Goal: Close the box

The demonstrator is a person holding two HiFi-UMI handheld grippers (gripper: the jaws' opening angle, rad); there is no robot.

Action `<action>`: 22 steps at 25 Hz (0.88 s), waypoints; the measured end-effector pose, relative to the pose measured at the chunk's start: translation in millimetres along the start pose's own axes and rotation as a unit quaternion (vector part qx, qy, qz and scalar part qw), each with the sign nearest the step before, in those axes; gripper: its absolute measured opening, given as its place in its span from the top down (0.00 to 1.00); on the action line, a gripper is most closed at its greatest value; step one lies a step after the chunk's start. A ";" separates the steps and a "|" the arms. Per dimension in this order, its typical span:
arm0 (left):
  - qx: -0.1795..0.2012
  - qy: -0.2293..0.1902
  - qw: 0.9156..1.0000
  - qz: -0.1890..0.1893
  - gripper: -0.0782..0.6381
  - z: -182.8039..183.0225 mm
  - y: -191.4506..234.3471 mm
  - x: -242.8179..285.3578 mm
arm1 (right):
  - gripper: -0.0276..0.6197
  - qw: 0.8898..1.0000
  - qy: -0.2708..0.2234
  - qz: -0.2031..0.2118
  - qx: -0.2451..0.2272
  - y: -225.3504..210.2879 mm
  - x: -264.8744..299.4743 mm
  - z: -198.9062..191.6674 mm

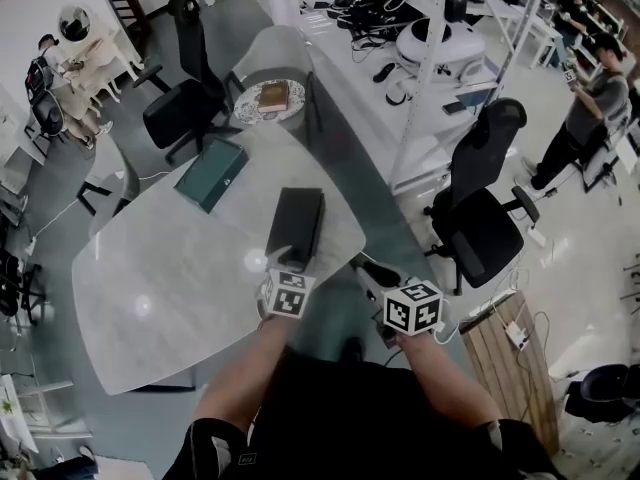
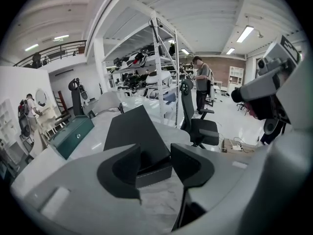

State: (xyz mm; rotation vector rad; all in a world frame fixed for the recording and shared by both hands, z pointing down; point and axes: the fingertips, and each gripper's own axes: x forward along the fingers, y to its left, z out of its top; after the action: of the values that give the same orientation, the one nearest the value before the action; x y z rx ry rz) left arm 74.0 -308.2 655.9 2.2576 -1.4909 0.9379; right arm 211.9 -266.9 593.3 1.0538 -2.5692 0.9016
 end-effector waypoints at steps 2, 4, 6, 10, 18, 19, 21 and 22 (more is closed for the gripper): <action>-0.002 0.005 1.000 -0.006 0.63 -4.1 -2.4 2.7 | 0.82 1.000 -0.001 -0.003 -0.001 -0.8 -0.4 1.1; -0.004 0.010 1.000 -0.011 0.63 -7.4 -3.9 4.3 | 0.82 1.000 -0.002 -0.006 -0.001 -1.5 -0.4 2.0; 0.000 0.012 1.000 -0.013 0.63 -8.2 -3.7 4.6 | 0.82 1.000 -0.002 -0.008 0.000 -1.8 0.6 2.6; 0.003 0.014 1.000 -0.017 0.63 -8.1 -4.1 6.5 | 0.82 1.000 -0.002 -0.007 0.003 -3.1 1.7 3.9; -0.004 -0.026 1.000 -0.016 0.66 6.6 -0.8 -10.9 | 0.82 1.000 -0.004 0.000 -0.005 -2.9 1.9 5.4; -0.012 -0.034 0.999 -0.014 0.66 9.7 1.7 -15.6 | 0.82 1.000 -0.004 0.003 -0.008 -2.1 2.3 6.4; -0.034 -0.055 0.998 -0.016 0.66 16.2 9.1 -26.9 | 0.82 1.000 -0.007 0.007 -0.015 2.0 4.6 11.4; -0.045 -0.065 0.997 -0.020 0.66 19.9 12.7 -32.7 | 0.82 1.000 -0.010 0.008 -0.020 4.4 6.0 16.2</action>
State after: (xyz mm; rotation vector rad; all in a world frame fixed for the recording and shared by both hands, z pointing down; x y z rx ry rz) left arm 61.4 -301.2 618.2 2.3116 -1.5033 0.7096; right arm 204.9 -277.9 581.1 1.0365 -2.6051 0.8430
